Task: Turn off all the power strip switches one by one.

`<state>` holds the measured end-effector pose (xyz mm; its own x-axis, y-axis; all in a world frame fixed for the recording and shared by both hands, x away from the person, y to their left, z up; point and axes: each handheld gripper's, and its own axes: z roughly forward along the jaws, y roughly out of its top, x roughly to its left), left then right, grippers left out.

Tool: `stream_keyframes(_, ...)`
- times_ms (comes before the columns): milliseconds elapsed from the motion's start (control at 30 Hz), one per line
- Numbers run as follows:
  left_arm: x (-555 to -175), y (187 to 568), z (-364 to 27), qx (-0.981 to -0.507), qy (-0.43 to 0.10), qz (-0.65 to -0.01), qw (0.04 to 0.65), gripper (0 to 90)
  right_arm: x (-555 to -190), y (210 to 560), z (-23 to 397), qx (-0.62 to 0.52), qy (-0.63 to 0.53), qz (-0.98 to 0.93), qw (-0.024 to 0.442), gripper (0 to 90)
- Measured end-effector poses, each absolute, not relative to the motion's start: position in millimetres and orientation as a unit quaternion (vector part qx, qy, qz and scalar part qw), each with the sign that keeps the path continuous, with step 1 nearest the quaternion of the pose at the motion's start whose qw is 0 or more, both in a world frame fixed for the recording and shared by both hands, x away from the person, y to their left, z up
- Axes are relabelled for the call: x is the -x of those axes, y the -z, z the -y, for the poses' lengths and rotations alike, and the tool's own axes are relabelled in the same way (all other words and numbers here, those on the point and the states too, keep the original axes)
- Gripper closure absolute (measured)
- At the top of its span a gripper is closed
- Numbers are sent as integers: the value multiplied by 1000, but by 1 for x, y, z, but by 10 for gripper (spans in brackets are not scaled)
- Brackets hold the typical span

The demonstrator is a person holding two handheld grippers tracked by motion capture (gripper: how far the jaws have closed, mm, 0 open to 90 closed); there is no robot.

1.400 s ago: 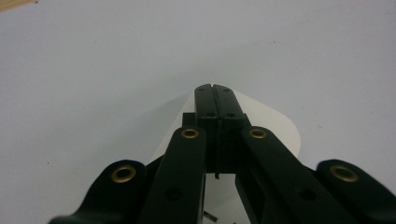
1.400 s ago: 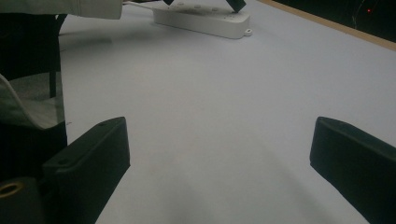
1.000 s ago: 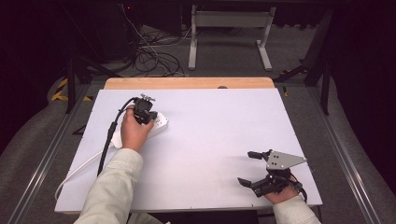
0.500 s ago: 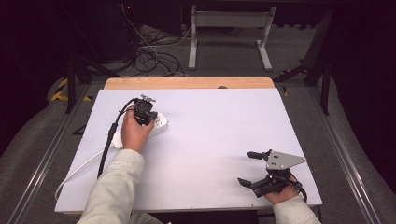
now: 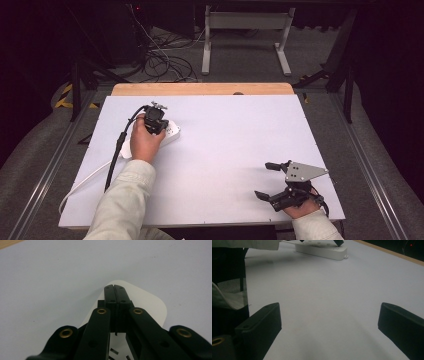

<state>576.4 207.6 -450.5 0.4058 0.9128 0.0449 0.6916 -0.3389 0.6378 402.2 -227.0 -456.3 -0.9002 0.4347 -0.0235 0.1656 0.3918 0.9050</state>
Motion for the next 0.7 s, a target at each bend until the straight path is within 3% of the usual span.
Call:
stream_keyframes(233, -575, 441, -206, -793, -202, -508, 271, 900, -402, 456, 228, -182, -522, -823, 130, 56)
stream_keyframes(333, -569, 428, -210, -784, -193, -503, 310, 900, -402, 456, 229, -183, -524, -822, 131, 56)
stream_keyframes(700, -544, 400, -210, -784, -202, -464, 361, 900, -401, 455, 228, -183, -522, -822, 134, 56)
